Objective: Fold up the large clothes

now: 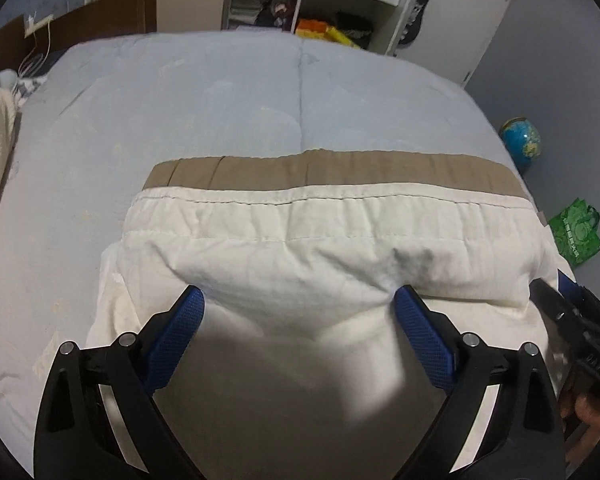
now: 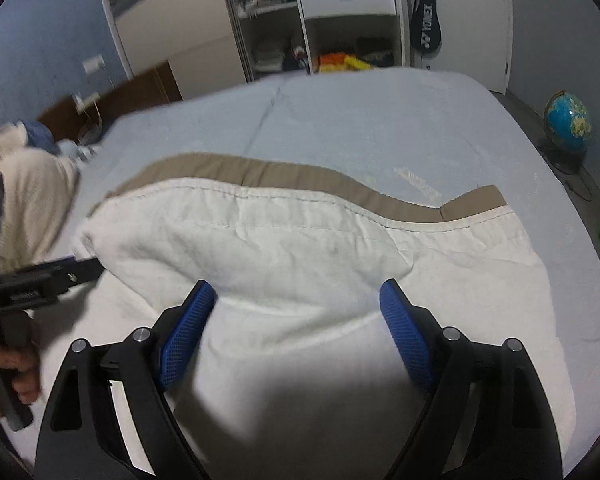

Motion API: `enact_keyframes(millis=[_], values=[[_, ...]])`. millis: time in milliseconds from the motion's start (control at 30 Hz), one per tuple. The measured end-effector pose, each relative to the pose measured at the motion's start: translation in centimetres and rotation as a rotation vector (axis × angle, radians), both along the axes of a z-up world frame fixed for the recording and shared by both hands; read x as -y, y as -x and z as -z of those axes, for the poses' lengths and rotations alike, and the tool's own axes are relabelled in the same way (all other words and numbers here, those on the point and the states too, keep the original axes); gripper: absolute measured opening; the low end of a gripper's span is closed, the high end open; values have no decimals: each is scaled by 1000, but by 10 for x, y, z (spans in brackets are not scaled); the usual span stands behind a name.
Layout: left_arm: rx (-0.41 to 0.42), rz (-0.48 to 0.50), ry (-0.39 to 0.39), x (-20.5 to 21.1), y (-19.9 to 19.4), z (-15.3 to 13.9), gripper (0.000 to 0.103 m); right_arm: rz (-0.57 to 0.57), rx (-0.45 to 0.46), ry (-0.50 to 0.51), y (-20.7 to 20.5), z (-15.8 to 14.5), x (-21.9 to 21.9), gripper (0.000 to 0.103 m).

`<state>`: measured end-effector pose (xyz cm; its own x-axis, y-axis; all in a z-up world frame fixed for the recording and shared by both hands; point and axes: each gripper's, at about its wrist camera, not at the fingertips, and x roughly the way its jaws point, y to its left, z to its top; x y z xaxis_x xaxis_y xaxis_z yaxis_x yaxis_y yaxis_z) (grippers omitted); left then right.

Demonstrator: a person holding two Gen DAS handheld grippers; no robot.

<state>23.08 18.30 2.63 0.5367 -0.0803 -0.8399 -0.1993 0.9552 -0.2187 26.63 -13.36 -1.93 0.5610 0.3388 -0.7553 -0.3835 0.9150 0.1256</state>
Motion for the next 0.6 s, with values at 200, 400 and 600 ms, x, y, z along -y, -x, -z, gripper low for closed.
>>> enact_keyframes(millis=[200, 400, 600], values=[[-46, -13, -18, -15, -10, 15, 94, -4, -54, 31, -22, 23, -15, 95], [-50, -11, -15, -16, -8, 15, 94, -11, -49, 11, -23, 27, -14, 95], [-6, 1, -22, -19, 10, 0, 91, -16, -17, -22, -9, 3, 1, 95]])
